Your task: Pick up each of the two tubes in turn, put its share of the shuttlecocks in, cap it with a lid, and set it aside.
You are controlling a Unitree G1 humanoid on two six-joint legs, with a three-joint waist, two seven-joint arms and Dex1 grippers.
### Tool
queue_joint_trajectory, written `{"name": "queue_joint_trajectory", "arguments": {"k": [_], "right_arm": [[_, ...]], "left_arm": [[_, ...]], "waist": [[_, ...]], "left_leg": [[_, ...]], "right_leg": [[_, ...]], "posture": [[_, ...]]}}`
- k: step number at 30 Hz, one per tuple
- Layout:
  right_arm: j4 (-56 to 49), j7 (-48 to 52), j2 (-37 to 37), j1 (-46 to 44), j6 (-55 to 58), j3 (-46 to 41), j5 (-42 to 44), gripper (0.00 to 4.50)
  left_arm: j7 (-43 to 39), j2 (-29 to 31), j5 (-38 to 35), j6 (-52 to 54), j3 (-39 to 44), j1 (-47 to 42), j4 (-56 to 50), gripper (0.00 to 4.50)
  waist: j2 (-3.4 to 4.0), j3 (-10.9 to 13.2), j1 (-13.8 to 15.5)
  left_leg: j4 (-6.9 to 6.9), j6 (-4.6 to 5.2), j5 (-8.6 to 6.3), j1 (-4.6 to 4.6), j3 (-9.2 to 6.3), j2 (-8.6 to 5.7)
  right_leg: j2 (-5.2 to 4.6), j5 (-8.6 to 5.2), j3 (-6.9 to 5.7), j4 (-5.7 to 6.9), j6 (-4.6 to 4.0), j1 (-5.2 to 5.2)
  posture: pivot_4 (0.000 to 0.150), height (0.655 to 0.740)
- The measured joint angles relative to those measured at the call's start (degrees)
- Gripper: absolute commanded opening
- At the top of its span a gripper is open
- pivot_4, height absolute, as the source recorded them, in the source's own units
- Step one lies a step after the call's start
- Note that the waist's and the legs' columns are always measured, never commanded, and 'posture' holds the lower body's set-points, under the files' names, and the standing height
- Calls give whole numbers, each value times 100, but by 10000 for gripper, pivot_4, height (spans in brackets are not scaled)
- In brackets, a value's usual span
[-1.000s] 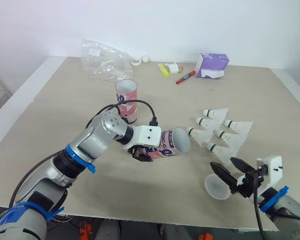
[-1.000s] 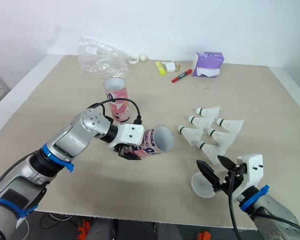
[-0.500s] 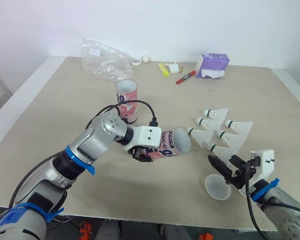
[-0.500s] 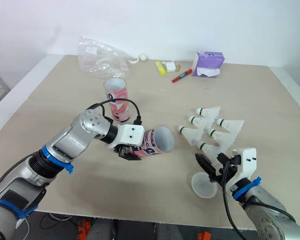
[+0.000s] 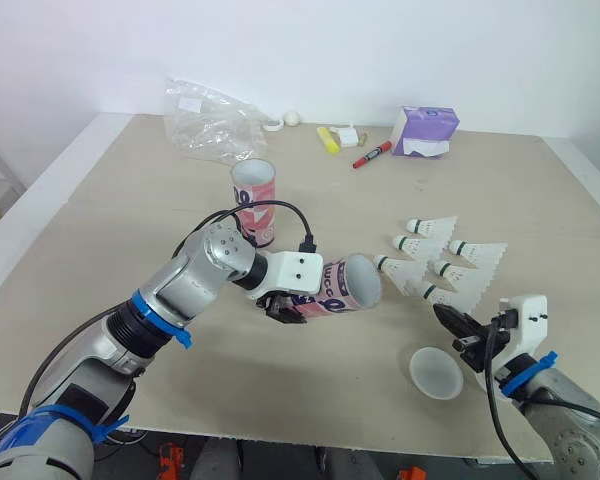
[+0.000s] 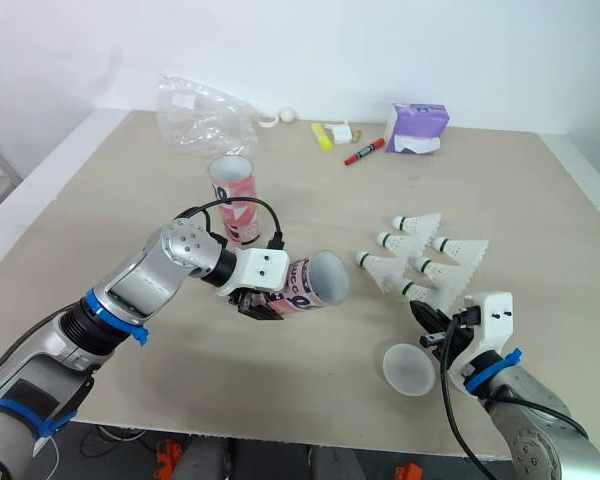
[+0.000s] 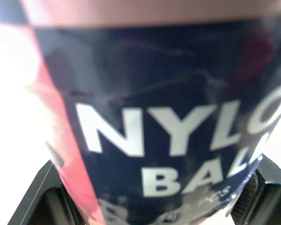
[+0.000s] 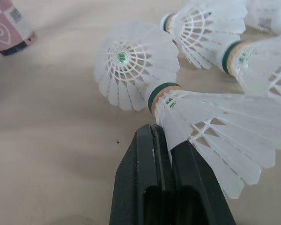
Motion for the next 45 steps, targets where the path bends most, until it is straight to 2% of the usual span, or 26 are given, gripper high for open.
{"name": "queue_joint_trajectory", "arguments": {"k": [6, 8, 10, 12, 13, 14, 19, 26, 29, 33, 35, 36, 39, 43, 45], "right_arm": [[-728, 466, -803, 357, 39, -424, 24, 384], [-1181, 1196, -1631, 614, 8, -825, 7, 384], [-1347, 1554, -1939, 582, -151, -927, -43, 384], [-1459, 2030, -2520, 213, -454, -903, -226, 384], [-1565, 2330, -2988, -311, -761, -845, -366, 384], [-1623, 2432, -3141, -575, -905, -743, -415, 384], [-1673, 2690, -3402, -1355, -1209, 151, -738, 384], [-1379, 2952, -3438, -1719, -1653, 830, -1393, 384], [-1247, 3042, -3413, -1857, -1793, 1107, -1577, 9219], [-1245, 3053, -3285, -2191, -1762, 1267, -1500, 26857], [-1250, 2990, -3130, -2263, -1628, 1228, -1317, 36793], [-1250, 2913, -3036, -2257, -1494, 1191, -1170, 43731], [-1249, 2653, -2725, -2164, -1126, 823, -757, 44512], [-1062, 2144, -2185, -1529, -571, 192, -330, 44512], [-813, 1531, -1560, -1025, -146, -26, -206, 44512]], "left_arm": [[-28, -78, -3, -189, -1, -97, 257, 33713], [-28, -103, 2, -284, 7, -127, 376, 33713], [-25, -110, 6, -296, 10, -136, 405, 33713], [-41, -115, 8, -307, 12, -160, 467, 33713], [-63, -150, 9, -244, 13, -194, 524, 33713], [-66, -164, 0, -196, 17, -199, 534, 33713], [-129, -205, -19, -22, 21, -234, 468, 33713], [-119, -206, -8, 14, 12, -235, 424, 33713], [-97, -204, -6, 73, 9, -230, 392, 33713], [-82, -201, -7, 116, 6, -225, 363, 33713], [-79, -201, -8, 121, 5, -225, 360, 33713], [-77, -201, -8, 121, 5, -225, 357, 33713], [-70, -197, -7, 121, -1, -224, 354, 33713], [-62, -189, -10, 118, -3, -215, 344, 33713], [-59, -174, -5, 121, -7, -214, 347, 33713]], "waist": [[3, 0, 3], [11, -2, -2], [8, -1, -7], [9, 0, -18], [8, 1, -42], [-4, 4, -40], [-21, 10, -32], [-22, 10, -13], [-22, 10, -14], [-21, 10, -12], [-23, 11, -10], [-23, 11, -10], [-24, 11, -8], [-26, 12, 4], [-19, 10, 3]], "left_leg": [[1, 5, 3, -1, -1, -10], [2, 7, 5, 1, -1, -18], [5, 9, 6, 3, -2, -18], [14, 10, 7, 2, -1, -20], [17, 12, 10, 2, -2, -21], [17, 12, 11, 4, -6, -21], [8, 5, 6, -8, -9, -30], [5, 6, 6, -9, -10, -30], [6, 6, 6, -8, -10, -30], [5, 6, 6, -9, -10, -30], [5, 6, 6, -9, -11, -30], [5, 6, 6, -9, -11, -30], [4, 8, 7, -9, -16, -30], [5, 8, 7, -7, -28, -31], [4, 8, 8, -2, -34, -31]], "right_leg": [[-2, -1, 12, 0, 3, 3], [-4, -3, 21, 0, 6, 7], [-4, -3, 19, 0, 6, 9], [-4, -1, 21, -1, 8, 11], [-6, -1, 20, -2, 8, 11], [-6, -1, 15, -2, 8, 13], [-18, -8, 12, -11, 17, 16], [-18, -11, 11, -10, 19, 14], [-18, -11, 11, -10, 18, 15], [-17, -10, 10, -10, 18, 15], [-17, -11, 10, -10, 18, 16], [-18, -10, 11, -10, 18, 17], [-17, -10, 7, -9, 18, 20], [-16, -13, 1, -10, 18, 28], [-13, -13, -2, -9, 16, 33]], "posture": [[1500, 7400], [1500, 7400], [1500, 7400], [1500, 7400], [1500, 7400], [1500, 7400], [1500, 7400], [1500, 7400], [1500, 7400], [1500, 7400], [1500, 7400], [1500, 7400], [1500, 7400], [1500, 7400], [1500, 7400]]}}
